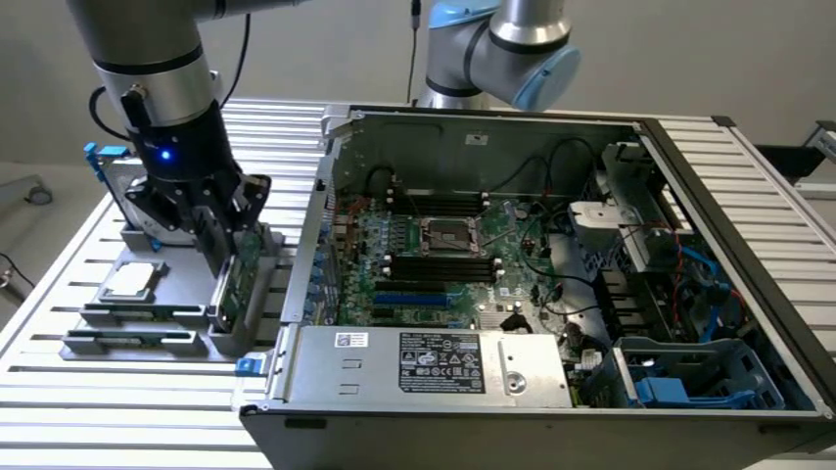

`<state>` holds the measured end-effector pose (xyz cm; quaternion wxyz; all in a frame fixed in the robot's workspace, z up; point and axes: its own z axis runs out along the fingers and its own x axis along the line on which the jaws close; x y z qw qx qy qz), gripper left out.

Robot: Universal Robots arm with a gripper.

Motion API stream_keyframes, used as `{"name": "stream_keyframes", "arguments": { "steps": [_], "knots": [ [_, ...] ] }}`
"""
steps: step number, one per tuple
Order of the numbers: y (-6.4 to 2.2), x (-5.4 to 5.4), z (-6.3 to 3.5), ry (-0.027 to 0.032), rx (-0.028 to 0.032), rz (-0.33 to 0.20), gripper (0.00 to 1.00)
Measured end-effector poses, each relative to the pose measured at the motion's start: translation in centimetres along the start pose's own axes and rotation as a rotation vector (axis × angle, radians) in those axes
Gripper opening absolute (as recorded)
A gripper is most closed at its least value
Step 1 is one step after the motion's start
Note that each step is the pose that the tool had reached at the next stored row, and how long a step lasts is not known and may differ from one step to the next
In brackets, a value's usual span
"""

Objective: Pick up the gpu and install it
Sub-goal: 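Pick up the gpu and move the gpu toward the slot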

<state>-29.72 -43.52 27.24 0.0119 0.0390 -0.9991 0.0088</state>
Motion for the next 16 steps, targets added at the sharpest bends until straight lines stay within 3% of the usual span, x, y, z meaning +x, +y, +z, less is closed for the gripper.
{"name": "stream_keyframes", "arguments": {
  "steps": [16],
  "knots": [
    [0.03,0.0,1.87,-0.0202,0.0021,0.038,0.36]
  ]
}}
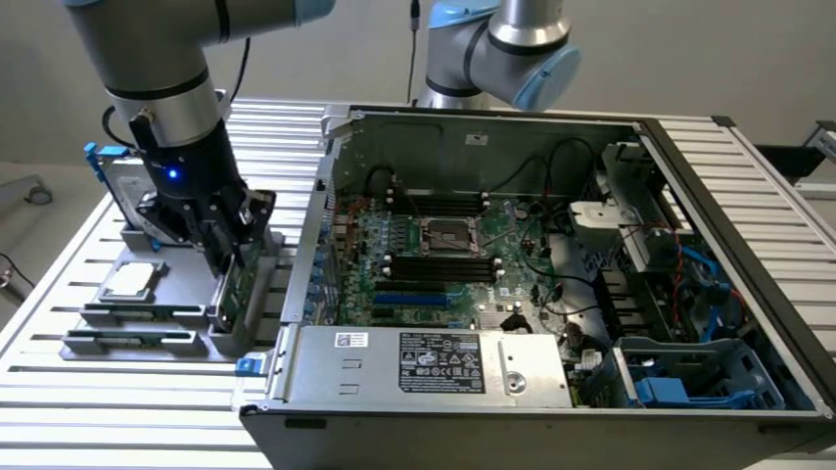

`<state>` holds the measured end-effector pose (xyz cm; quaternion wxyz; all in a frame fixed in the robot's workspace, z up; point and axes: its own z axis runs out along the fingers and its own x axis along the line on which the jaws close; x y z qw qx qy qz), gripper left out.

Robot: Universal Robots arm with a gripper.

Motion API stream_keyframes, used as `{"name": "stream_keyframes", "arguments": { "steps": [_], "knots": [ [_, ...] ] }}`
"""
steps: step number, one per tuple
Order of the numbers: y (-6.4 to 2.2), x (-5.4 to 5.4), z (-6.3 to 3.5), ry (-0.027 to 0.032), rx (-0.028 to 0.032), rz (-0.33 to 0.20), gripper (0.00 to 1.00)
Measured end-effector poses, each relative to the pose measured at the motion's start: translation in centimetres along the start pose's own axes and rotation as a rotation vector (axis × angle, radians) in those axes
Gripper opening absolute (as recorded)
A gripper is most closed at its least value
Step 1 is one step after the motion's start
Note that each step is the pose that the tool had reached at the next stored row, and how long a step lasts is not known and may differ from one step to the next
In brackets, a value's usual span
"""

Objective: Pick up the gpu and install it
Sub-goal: 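Pick up the gpu and move the gpu toward the slot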

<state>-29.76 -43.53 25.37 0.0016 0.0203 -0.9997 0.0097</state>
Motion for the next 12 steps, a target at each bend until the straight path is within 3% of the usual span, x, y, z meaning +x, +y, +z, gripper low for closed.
{"name": "stream_keyframes", "arguments": {
  "steps": [8,12],
  "knots": [
    [0.01,0.1,0.29,-0.0003,-0.0019,0.004,0.36],
    [0.02,0.23,0.5,-0.0024,-0.012,0.004,0.36]
  ]
}}
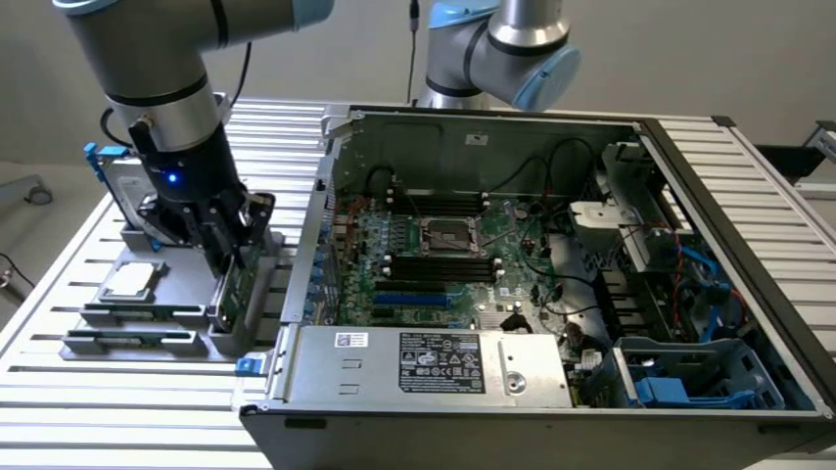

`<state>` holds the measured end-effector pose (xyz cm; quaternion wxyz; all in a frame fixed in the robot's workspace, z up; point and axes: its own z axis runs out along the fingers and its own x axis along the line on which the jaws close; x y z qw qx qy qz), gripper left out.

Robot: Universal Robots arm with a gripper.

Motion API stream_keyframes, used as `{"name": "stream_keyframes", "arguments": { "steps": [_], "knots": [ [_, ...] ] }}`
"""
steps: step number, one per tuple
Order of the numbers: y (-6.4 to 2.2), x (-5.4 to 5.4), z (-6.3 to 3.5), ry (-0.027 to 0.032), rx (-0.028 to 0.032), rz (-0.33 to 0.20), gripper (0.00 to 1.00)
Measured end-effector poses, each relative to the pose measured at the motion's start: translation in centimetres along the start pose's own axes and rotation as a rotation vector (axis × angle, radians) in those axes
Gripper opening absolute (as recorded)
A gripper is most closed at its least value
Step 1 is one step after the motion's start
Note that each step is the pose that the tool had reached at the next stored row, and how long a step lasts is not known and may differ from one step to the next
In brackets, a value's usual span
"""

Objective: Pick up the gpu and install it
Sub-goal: 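Pick up the gpu and move the gpu toward the slot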

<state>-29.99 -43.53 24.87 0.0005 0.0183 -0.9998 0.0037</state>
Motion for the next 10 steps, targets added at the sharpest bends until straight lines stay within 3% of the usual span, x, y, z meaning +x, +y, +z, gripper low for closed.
{"name": "stream_keyframes", "arguments": {
  "steps": [2,6,10],
  "knots": [
    [0.0,0.02,0.09,-0.003,-0.0038,0.0,0.36],
    [0.0,0.07,0.23,-0.0113,-0.0056,0.001,0.36],
    [0.01,0.21,0.39,-0.0156,-0.0069,0.007,0.36]
  ]
}}
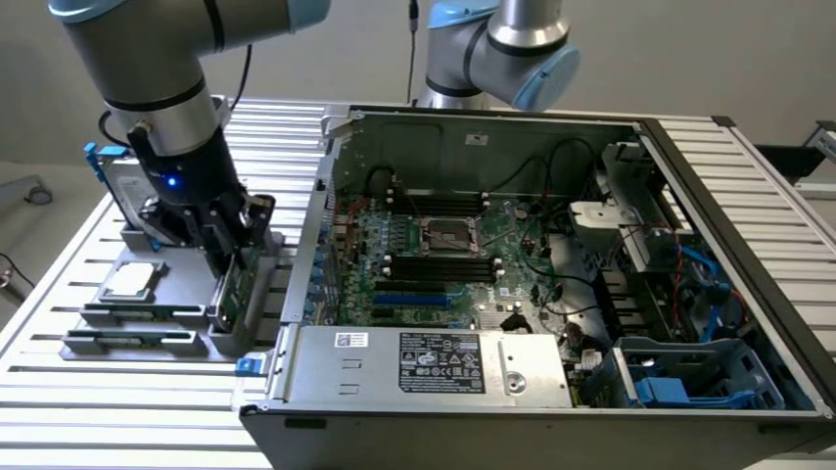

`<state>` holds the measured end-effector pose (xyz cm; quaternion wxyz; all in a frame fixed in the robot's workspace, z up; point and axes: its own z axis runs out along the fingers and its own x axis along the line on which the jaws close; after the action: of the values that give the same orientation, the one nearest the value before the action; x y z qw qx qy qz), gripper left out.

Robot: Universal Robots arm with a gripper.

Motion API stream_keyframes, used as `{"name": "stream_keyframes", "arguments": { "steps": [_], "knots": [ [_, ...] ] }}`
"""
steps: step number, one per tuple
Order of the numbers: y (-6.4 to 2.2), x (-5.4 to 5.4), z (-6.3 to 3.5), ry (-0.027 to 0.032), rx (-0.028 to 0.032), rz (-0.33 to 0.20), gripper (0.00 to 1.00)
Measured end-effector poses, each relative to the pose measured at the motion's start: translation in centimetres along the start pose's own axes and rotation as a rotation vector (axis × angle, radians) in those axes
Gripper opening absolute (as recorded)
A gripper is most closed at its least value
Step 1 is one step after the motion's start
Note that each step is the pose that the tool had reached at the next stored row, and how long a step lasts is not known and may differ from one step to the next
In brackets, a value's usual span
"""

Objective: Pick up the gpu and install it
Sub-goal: 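Pick up the gpu and move the gpu toward the slot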

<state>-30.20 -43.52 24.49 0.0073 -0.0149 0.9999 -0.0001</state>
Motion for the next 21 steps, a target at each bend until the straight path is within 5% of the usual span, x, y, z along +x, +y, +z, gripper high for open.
{"name": "stream_keyframes", "arguments": {
  "steps": [12,21],
  "knots": [
    [0.05,0.16,0.18,-0.0073,-0.0128,0.008,0.36],
    [0.05,0.2,0.19,-0.0072,-0.0137,0.008,0.36]
  ]
}}
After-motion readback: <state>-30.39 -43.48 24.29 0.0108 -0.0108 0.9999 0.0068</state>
